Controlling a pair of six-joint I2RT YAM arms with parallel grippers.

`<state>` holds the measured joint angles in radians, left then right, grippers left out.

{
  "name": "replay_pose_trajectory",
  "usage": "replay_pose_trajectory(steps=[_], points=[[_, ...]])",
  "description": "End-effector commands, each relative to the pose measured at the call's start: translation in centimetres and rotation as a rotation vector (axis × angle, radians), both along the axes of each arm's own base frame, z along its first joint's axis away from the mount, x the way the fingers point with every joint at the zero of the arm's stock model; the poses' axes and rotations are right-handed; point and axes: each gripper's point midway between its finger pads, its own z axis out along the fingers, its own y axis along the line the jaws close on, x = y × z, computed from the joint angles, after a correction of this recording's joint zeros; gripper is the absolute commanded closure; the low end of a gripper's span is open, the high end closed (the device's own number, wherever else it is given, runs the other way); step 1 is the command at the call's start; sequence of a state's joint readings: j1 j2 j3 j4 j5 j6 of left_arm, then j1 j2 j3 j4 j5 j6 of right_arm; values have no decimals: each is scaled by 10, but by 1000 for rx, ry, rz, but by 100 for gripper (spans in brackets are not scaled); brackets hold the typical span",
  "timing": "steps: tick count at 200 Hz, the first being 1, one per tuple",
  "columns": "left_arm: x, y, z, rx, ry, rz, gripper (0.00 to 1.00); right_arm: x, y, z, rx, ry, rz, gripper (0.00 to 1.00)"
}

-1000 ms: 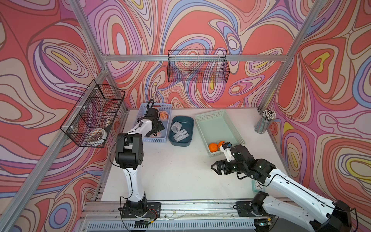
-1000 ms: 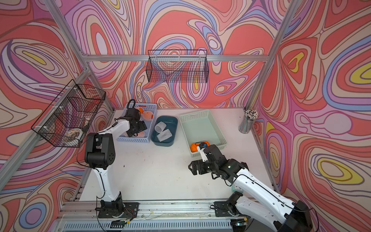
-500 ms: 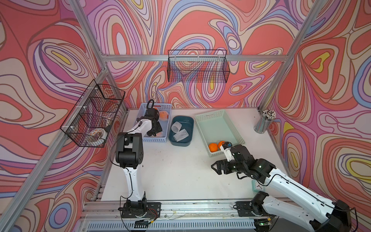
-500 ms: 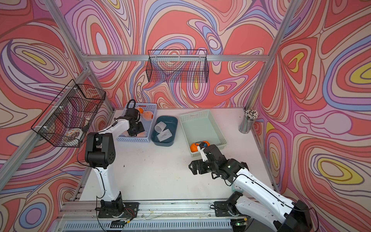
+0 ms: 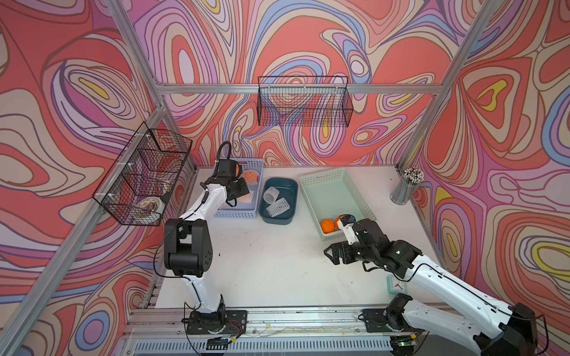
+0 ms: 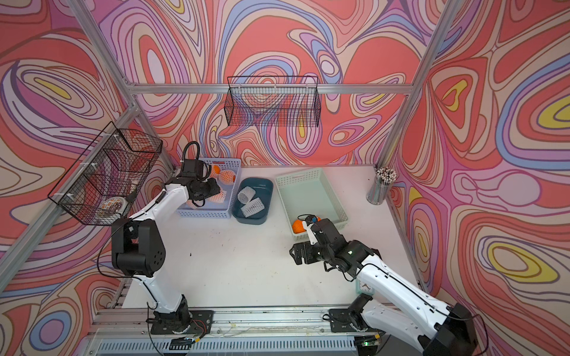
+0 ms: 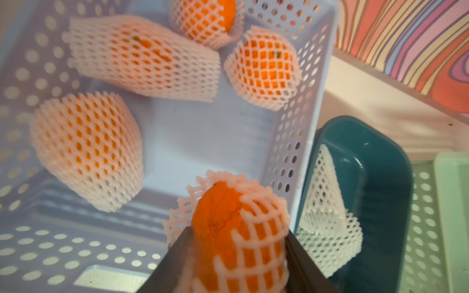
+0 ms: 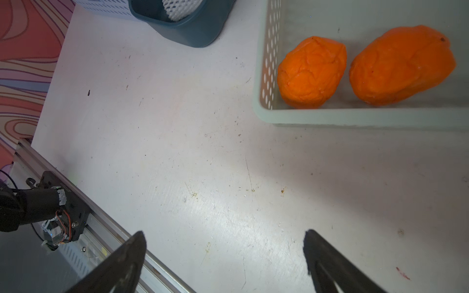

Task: Remove foam nets from oranges
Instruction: Pick up the orange from the basket, then place the orange at the center of the board.

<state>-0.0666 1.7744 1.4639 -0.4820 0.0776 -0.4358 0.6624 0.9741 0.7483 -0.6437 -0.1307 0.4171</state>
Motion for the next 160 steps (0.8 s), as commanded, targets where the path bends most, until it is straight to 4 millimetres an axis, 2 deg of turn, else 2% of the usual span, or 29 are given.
replay_pose_trajectory(steps=[1,28,45,58,75,104,128,160], points=[[-9,-8,41,12,-73,-50,54,9,2,16,4,-52,-4,2],[-36,-35,75,37,-132,-136,53,14,4,23,26,-70,-30,2],[-59,-65,82,46,-153,-220,52,17,7,24,40,-68,-42,2],[-78,-88,78,31,-146,-284,52,18,8,24,49,-62,-46,2],[-105,-116,64,22,-128,-372,50,18,9,23,55,-53,-55,2],[-156,-154,20,-12,-58,-523,49,14,3,24,72,-56,-85,2],[-190,-172,-13,-11,14,-599,49,9,3,23,91,-45,-83,2],[-211,-184,-44,-14,62,-634,49,8,1,15,82,-21,-96,2]])
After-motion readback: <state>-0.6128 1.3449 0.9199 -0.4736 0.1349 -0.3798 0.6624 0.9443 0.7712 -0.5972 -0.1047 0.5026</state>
